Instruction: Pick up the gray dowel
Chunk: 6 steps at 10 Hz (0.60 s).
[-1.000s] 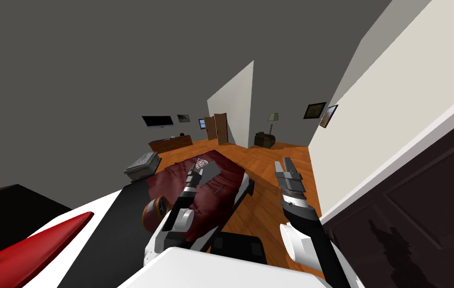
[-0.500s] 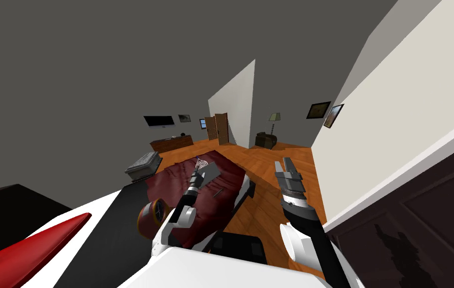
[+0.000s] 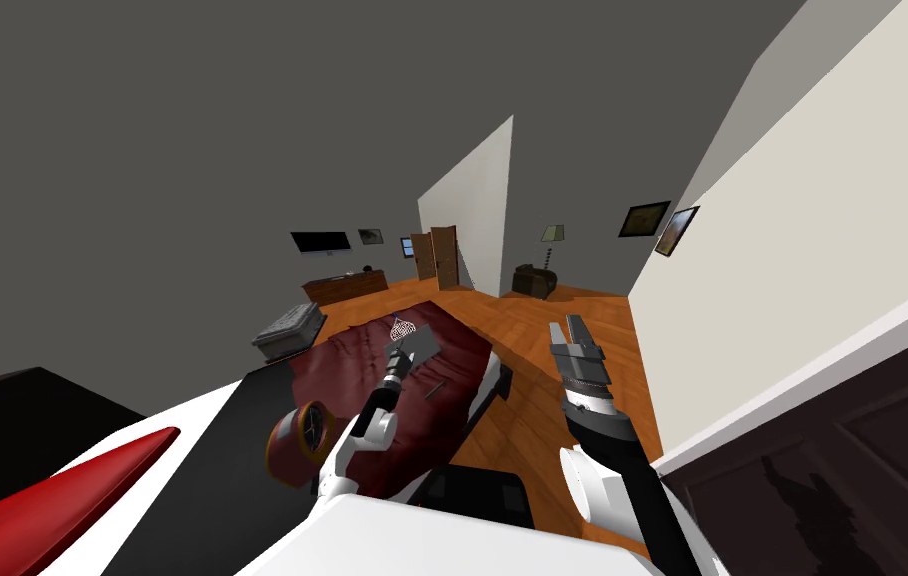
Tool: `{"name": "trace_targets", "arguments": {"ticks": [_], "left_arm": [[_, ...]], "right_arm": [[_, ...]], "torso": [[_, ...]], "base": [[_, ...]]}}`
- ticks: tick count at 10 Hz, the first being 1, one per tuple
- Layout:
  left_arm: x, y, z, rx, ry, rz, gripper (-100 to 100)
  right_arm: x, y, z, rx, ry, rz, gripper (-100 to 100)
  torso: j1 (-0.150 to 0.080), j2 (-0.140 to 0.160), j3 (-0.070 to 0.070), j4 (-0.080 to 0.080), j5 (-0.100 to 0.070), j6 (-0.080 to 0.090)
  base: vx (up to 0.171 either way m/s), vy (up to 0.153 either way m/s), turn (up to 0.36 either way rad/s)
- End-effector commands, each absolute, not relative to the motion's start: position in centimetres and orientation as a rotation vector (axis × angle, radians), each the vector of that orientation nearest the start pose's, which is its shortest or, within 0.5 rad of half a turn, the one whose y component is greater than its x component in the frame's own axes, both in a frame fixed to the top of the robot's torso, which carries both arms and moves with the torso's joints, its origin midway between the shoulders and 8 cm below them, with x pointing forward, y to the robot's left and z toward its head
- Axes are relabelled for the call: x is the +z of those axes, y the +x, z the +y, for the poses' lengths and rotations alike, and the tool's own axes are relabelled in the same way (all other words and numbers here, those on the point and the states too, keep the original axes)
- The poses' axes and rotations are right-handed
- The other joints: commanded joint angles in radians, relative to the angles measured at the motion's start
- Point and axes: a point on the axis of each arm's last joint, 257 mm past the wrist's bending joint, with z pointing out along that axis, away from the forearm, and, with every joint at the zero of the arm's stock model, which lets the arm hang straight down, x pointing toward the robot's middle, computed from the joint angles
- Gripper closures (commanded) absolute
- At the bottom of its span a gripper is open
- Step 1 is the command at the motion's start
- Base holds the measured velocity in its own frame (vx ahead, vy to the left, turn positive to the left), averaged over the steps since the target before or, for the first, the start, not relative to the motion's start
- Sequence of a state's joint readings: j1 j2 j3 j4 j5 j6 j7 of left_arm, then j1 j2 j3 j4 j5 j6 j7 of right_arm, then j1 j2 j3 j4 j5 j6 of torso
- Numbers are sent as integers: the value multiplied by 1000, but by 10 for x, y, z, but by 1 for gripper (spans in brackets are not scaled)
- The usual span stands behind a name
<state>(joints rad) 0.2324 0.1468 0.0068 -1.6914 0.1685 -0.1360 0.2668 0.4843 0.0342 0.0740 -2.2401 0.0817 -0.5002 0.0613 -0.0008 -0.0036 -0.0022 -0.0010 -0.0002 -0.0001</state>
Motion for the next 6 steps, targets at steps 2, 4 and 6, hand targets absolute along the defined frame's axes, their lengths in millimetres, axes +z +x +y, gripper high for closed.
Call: {"name": "trace_targets", "arguments": {"ticks": [2,4,6], "left_arm": [[-271,481,303,-1350,-1506,1017,-100],[-289,485,302,-1334,-1564,1036,-100],[-313,487,302,-1309,-1631,1060,-100]], "right_arm": [[12,357,-247,1270,633,668,0],[12,357,-247,1270,633,668,0],[12,357,-247,1270,633,668,0]], "torso": [[0,0,0,0,0,0],[0,0,0,0,0,0],[0,0,0,0,0,0]], "base": [[53,-23,24],[61,-22,31],[60,-25,27]]}}
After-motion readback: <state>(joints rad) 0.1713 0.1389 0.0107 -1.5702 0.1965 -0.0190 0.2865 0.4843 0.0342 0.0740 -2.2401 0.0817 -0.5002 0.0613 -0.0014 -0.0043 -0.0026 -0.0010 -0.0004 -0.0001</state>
